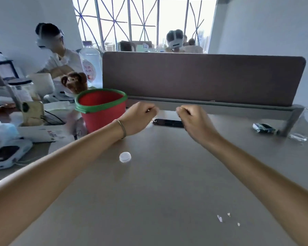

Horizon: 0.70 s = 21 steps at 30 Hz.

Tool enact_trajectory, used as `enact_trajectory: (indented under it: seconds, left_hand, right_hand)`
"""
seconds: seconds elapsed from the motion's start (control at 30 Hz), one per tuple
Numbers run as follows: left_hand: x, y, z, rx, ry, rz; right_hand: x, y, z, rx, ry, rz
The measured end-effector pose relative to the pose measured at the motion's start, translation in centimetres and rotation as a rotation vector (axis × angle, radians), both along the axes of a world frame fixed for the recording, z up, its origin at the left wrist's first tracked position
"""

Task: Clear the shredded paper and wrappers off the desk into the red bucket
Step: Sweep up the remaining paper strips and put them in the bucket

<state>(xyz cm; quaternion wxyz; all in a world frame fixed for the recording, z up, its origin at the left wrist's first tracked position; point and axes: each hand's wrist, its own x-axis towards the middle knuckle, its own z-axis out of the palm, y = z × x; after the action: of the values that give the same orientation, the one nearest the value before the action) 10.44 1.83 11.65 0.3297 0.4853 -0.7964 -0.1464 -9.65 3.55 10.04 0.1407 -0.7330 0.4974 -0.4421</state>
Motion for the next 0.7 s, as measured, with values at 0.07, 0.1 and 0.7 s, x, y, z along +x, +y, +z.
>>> enact_trajectory:
  seconds: [0.07, 0.1, 0.7]
  left_hand:
    - [2.2, -1.5, 1.9, -0.03, 0.0, 0.043]
    - [3.2, -2.3, 2.6, -0.04, -0.009, 0.066]
    - [18.1, -12.9, 3.9, 0.065, -0.569, 0.505]
  right_hand:
    - [2.5, -2.0, 1.9, -0.013, -0.028, 0.049]
    - [3.7, -3.1, 2.7, -0.005, -0.047, 0.07]
    - [18.4, -16.9, 6.8, 0.001, 0.209, 0.182]
